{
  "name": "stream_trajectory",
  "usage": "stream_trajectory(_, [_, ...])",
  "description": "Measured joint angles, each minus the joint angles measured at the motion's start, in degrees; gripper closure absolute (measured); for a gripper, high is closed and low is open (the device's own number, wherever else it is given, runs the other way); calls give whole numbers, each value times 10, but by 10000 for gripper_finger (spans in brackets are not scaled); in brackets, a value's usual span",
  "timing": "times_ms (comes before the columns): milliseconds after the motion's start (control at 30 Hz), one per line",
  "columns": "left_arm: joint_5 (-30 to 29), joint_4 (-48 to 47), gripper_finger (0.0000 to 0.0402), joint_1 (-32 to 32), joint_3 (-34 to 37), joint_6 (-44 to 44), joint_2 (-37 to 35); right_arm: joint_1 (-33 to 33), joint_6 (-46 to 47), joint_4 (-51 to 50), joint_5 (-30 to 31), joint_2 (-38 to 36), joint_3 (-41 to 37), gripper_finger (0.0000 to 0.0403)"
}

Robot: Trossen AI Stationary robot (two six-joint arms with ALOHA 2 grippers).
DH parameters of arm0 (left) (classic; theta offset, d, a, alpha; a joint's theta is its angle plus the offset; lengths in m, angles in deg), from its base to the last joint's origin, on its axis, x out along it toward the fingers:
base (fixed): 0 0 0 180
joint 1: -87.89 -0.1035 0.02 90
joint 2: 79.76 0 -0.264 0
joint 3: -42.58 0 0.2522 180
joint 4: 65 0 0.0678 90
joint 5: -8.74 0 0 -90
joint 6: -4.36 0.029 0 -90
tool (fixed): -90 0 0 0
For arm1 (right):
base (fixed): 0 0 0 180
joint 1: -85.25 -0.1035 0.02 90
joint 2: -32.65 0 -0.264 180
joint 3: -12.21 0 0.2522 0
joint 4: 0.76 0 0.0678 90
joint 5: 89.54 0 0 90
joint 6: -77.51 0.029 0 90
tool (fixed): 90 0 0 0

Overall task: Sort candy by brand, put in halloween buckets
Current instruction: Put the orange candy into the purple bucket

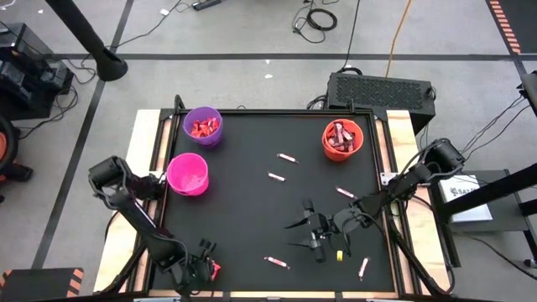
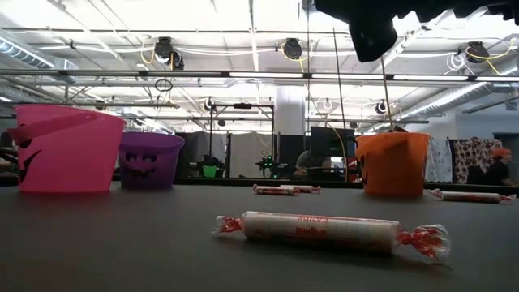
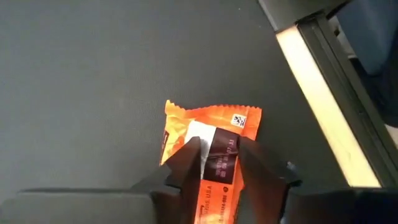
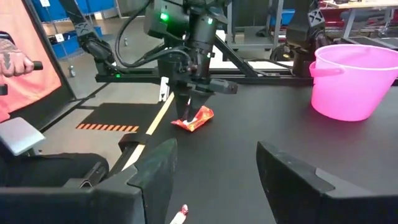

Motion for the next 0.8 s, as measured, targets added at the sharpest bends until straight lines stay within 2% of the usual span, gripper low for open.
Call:
stream_trajectory(200, [9, 5, 330, -1, -1, 0, 5, 0, -6, 3, 0, 0, 0, 190])
stream_trajectory(367, [8, -8, 389, -1, -14, 3, -4, 0, -15, 9, 0, 0, 0, 190])
stream_trajectory(467, [2, -28, 395, -4, -36, 12, -4, 0, -15, 11, 0, 0, 0, 190])
stream_trajectory(567, [-43, -71, 398, -10, -74, 45, -13, 0, -16, 11, 0, 0, 0, 190])
stream_trajectory(800, [-236, -275, 400, -63, -194, 64, -68, 0, -27, 15, 0, -1, 0, 190])
